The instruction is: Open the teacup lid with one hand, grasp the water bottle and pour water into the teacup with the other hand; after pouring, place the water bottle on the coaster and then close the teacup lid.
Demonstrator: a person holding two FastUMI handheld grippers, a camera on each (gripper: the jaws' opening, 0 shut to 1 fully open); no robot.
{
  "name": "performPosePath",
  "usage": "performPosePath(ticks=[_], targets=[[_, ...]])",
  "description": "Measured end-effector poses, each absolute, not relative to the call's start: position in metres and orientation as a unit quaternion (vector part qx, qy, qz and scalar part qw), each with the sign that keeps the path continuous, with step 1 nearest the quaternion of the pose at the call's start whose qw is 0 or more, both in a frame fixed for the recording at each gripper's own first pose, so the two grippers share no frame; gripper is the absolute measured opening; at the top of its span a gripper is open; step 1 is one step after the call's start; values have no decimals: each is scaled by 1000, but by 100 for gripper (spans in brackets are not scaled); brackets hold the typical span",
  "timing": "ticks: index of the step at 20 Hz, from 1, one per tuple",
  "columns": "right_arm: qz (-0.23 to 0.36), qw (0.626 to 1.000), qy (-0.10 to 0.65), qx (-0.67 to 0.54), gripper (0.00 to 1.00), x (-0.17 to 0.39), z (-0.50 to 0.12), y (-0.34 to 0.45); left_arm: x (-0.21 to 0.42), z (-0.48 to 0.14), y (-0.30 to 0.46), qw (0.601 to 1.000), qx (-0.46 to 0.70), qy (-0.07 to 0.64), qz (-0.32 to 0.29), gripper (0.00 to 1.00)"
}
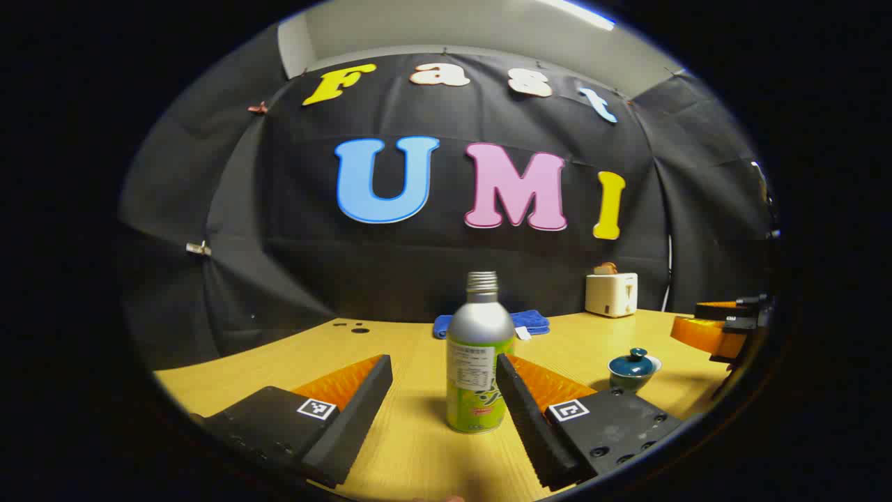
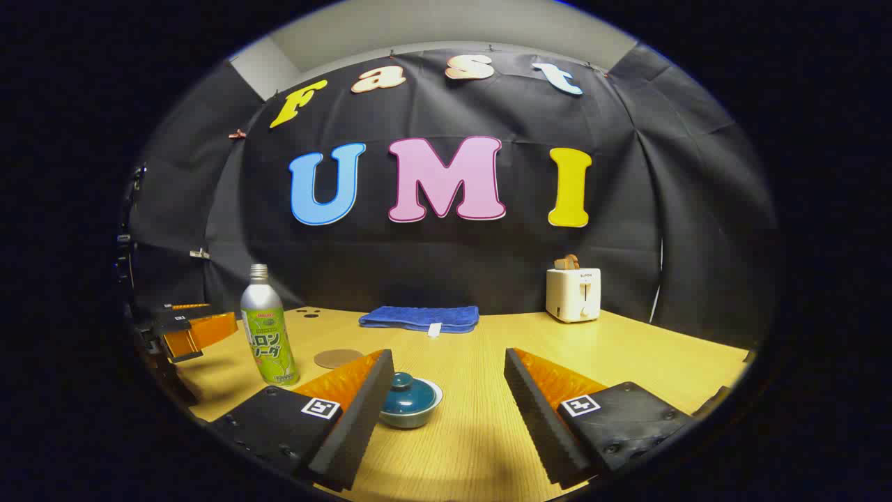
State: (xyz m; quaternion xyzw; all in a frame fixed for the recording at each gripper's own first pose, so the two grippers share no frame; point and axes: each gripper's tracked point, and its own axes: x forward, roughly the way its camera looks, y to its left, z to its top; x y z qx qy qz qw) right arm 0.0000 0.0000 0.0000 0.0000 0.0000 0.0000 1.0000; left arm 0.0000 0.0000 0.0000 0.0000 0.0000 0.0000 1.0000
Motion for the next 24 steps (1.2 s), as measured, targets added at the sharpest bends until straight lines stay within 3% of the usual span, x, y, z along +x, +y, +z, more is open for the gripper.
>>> performPosePath(ticks=[10, 24], targets=[[-2, 1000, 31, 0, 98, 7, -12, -2, 12, -23, 7, 998, -15, 59, 4, 97], [25, 999, 32, 2, 98, 9, -14, 7, 11, -23, 6, 998, -16, 64, -5, 97]])
